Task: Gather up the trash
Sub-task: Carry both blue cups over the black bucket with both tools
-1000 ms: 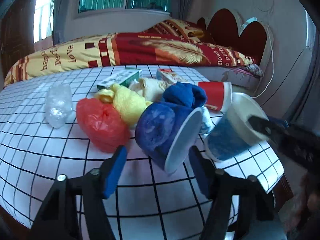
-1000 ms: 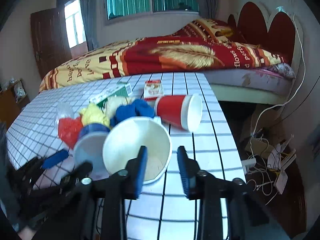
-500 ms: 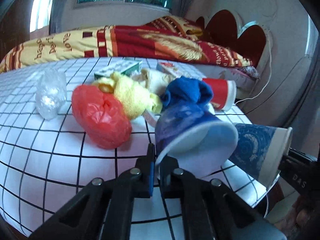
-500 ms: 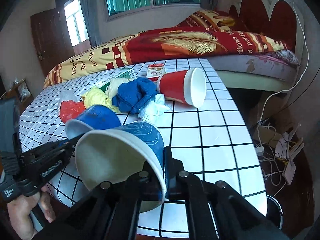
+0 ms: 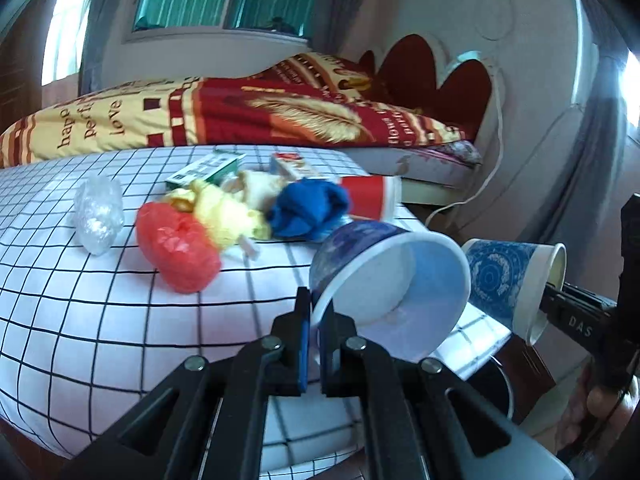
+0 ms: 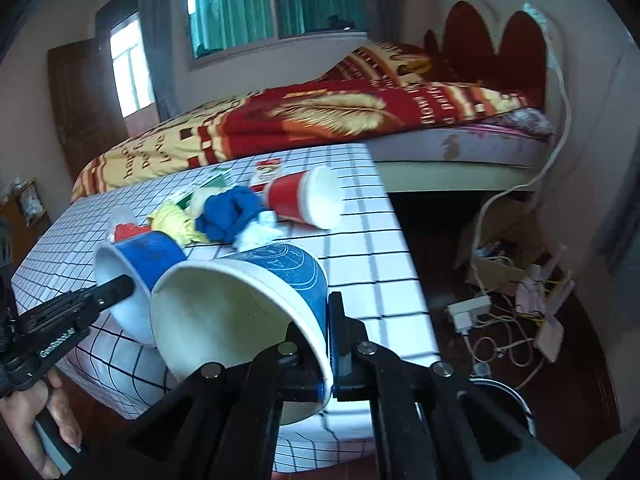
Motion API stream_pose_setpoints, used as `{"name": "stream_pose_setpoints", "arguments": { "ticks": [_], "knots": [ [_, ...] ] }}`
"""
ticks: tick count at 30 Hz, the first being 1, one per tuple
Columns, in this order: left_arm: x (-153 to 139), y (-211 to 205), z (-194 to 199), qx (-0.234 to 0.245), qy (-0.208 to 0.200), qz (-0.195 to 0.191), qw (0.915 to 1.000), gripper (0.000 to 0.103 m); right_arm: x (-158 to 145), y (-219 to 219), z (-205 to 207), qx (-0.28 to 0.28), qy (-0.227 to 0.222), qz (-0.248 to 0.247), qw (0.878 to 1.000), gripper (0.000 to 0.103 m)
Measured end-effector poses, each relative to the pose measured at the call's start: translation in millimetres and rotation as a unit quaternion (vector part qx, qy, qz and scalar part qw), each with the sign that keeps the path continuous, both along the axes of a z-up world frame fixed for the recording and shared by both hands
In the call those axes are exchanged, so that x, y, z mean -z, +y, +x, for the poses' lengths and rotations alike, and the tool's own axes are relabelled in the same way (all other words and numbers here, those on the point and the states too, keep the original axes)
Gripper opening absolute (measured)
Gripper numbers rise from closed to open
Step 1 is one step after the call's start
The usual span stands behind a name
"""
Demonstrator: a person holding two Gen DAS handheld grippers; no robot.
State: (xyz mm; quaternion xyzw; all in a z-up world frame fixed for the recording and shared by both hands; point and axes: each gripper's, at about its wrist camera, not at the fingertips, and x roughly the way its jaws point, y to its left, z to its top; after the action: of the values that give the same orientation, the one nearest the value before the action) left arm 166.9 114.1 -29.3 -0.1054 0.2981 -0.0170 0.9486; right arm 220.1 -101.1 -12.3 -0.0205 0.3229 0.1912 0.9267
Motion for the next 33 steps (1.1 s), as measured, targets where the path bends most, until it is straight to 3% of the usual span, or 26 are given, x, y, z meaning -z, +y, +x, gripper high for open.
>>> {"name": "stream_pose_setpoints", "arguments": {
  "ticks": [12, 23, 33],
  "knots": [
    [-5.9, -76.2, -15.8, 0.082, -0.01, 0.005, 0.9965, 0.004, 0.6, -93.8, -39.2, 0.083, 0.001, -0.008, 0.997, 0.002],
    [11.6, -154.1, -22.8, 0.157, 0.013, 0.01, 0.9875, 0.004, 27.2, -172.7, -70.4, 0.147, 0.031, -0.014, 0.988, 0.002],
    [32.3, -206.1, -25.0, 0.2, 0.041, 0.024, 0.9787, 0.004, 51.7, -216.7, -85.2, 0.181, 0.058, -0.014, 0.982, 0.002]
  ]
}}
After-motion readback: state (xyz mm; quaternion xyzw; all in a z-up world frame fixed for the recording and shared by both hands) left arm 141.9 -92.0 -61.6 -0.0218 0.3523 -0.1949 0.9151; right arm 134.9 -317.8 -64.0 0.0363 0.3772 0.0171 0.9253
